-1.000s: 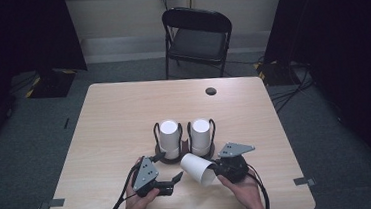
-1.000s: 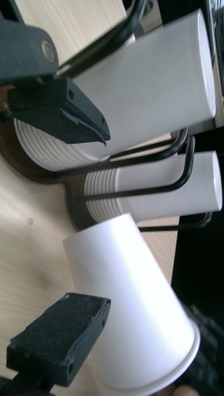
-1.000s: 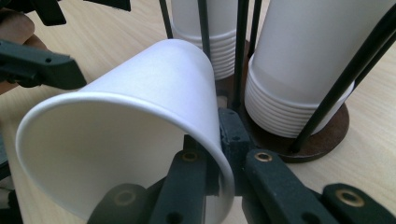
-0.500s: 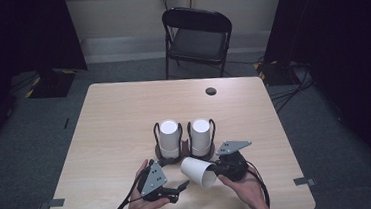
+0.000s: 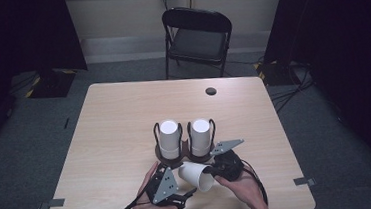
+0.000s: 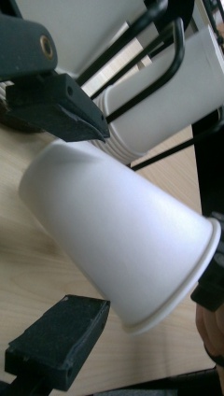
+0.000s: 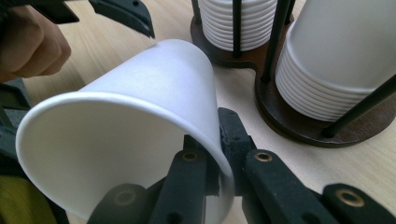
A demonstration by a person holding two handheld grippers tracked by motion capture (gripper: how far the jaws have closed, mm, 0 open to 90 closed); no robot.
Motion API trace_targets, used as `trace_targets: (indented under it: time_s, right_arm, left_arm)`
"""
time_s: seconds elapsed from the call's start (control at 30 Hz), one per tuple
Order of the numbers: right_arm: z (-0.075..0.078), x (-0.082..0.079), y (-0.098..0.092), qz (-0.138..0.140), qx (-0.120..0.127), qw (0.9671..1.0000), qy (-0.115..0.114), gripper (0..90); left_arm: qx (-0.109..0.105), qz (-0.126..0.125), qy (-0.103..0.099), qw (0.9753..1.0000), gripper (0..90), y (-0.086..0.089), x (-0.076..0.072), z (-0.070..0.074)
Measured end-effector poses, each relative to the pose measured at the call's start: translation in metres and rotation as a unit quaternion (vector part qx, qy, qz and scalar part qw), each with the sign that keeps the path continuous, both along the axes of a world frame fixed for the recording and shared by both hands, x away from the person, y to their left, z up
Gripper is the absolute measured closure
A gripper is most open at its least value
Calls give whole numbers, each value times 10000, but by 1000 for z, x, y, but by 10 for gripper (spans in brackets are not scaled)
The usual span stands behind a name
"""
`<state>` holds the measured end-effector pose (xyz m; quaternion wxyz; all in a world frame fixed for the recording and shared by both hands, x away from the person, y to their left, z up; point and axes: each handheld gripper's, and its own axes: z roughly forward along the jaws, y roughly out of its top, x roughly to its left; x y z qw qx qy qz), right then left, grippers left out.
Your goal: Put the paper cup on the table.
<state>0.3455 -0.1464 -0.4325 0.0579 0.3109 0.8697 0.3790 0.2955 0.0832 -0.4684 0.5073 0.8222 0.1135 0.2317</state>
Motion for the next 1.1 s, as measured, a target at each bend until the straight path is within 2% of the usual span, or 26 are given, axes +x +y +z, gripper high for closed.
trace_targets:
  time_s: [0.07, 0.13, 0.17, 0.3, 0.33, 0.47, 0.67, 0.73, 0.8, 0.87, 1.1]
  right_arm:
    - [0, 0, 0, 9, -12, 10000, 2, 884]
    - [0, 0, 1, 43, -41, 10000, 24, 884]
    - [-1, 1, 2, 56, -53, 10000, 35, 884]
    - [-1, 2, 4, 84, -43, 9999, 84, 884]
    - [-2, 2, 5, 84, -43, 9999, 87, 884]
    - [-2, 3, 8, 106, -39, 9999, 108, 885]
    - [-3, 4, 13, 165, -5, 9998, 147, 889]
    - [-3, 4, 15, 175, -22, 9997, 158, 889]
    - [-3, 3, 16, 171, -10, 9997, 179, 890]
    - [-2, 3, 16, 170, 31, 9997, 161, 889]
    - [-1, 4, 16, 115, 92, 9997, 198, 889]
  left_arm:
    - [102, 29, -57, 9999, 127, -4, -1, -1]
    - [102, 45, -75, 9999, 105, -7, -1, -3]
    - [187, 45, -105, 9998, 95, -7, -1, -3]
    - [234, 26, -186, 9995, 74, -10, -2, -4]
    - [186, 31, -168, 9997, 71, -11, -2, -4]
    - [343, 53, -239, 9991, 60, -15, -2, -4]
    - [242, 138, -219, 9994, 88, -21, -3, -8]
    - [321, 155, -271, 9990, 90, -22, -2, -8]
    - [235, 185, -253, 9992, 90, -22, -3, -8]
    - [288, 225, -320, 9988, 90, -23, -3, -7]
    - [202, 199, -365, 9989, 111, -25, -4, -7]
